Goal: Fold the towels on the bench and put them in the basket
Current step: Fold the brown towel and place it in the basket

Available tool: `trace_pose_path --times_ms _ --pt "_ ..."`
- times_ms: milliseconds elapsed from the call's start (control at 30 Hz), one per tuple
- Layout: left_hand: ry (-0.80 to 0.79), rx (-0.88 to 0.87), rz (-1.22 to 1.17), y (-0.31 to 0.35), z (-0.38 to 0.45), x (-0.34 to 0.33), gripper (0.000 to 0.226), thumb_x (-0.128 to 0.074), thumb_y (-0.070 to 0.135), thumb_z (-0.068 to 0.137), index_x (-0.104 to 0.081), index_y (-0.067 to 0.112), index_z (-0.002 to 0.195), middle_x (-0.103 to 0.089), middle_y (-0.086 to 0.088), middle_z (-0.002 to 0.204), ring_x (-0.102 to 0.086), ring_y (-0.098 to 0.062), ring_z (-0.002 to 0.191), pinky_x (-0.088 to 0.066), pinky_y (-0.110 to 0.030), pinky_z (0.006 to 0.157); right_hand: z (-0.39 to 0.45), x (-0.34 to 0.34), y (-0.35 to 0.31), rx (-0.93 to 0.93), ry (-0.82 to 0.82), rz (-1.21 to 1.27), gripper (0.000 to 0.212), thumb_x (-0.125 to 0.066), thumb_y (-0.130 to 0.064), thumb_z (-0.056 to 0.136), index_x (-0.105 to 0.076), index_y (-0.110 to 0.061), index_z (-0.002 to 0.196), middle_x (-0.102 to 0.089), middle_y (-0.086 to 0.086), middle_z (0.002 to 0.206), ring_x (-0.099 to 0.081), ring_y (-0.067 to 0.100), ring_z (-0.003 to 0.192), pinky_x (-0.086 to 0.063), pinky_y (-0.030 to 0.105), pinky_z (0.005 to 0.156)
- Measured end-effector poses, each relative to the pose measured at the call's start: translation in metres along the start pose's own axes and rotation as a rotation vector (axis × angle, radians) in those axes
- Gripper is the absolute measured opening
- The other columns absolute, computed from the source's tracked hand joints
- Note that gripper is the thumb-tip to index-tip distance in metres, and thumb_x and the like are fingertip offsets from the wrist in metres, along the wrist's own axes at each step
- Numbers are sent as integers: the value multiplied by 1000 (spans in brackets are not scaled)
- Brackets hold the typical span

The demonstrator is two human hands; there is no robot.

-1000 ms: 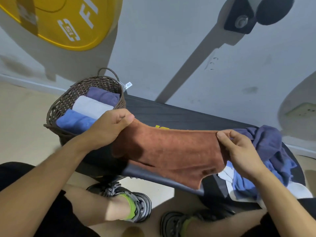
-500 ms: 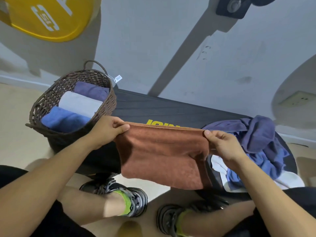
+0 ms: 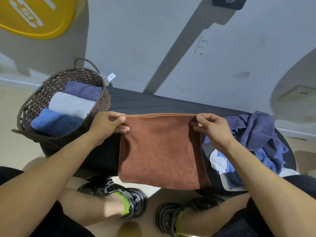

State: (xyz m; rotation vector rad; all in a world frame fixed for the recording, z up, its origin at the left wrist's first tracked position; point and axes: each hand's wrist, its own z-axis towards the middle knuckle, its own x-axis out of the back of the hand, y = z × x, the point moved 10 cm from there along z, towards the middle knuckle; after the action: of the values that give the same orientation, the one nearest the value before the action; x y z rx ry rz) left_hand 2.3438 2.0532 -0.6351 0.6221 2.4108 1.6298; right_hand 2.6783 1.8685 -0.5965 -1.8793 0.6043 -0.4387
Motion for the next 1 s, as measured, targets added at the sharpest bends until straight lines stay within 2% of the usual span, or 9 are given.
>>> trace_pose_path --times_ms 100,233,367,467,567,667,767,867,1000 --pt "48 -23 14 -10 11 6 22 -68 2 89 -70 14 107 -71 -21 105 -74 -26 90 -59 -31 84 7 -1 9 -26 -63 60 15 -69 -3 88 -70 -6 102 -74 12 98 -71 23 94 -58 29 81" --pt "7 -150 422 3 7 -6 51 -72 15 87 -57 20 136 -58 4 132 -55 -9 120 -42 -29 105 3 -9 15 -4 -163 28 23 -71 1 85 -73 -15 102 -70 -1 120 -68 12 109 -55 19 80" --pt "-6 -473 772 24 -35 -45 37 -69 8 84 -66 13 120 -60 -4 121 -55 -17 115 -35 -23 101 -6 -10 12 147 -108 -565 14 -75 -10 86 -70 -22 87 -74 -8 92 -69 10 88 -53 20 81" --pt "-107 -595 860 22 -71 -81 26 -69 9 83 -68 11 108 -57 -2 107 -54 -18 104 -38 -22 96 -21 -26 30 117 -313 -969 13 -79 -26 81 -69 -27 88 -71 -10 94 -66 8 87 -50 20 78" --pt "-256 -646 1144 -3 -93 -106 40 -69 29 87 -62 10 121 -54 -8 111 -54 -26 99 -49 -41 84 -44 -35 59 35 -522 -1273 34 -86 -32 72 -70 -24 101 -66 -7 96 -62 12 86 -48 20 71" --pt "-313 -572 1432 -28 -93 -104 59 -58 54 89 -49 19 137 -47 -6 121 -48 -26 104 -46 -40 85 -50 -29 64 -1 -479 -1354 53 -90 -28 65 -65 -17 111 -61 1 104 -60 21 93 -53 33 80" --pt "-242 -443 1465 -26 -82 -95 59 -62 58 83 -48 25 130 -47 -5 116 -46 -25 105 -43 -38 87 -54 -12 68 -103 -433 -1557 47 -88 -36 65 -65 -13 100 -64 6 102 -62 26 90 -54 36 76" --pt "-270 -517 1270 -11 -93 -112 41 -70 36 84 -59 17 119 -54 -4 108 -53 -25 100 -48 -40 84 -68 -9 72 -117 -467 -1681 47 -86 -45 64 -62 -15 91 -62 6 92 -63 29 88 -53 36 71" --pt "-547 -627 1010 -22 -135 -154 25 -71 26 86 -65 16 108 -57 2 96 -53 -15 91 -47 -32 80 -93 -57 65 144 -638 -1310 51 -88 -42 65 -66 -20 105 -64 1 100 -62 25 93 -50 35 78"
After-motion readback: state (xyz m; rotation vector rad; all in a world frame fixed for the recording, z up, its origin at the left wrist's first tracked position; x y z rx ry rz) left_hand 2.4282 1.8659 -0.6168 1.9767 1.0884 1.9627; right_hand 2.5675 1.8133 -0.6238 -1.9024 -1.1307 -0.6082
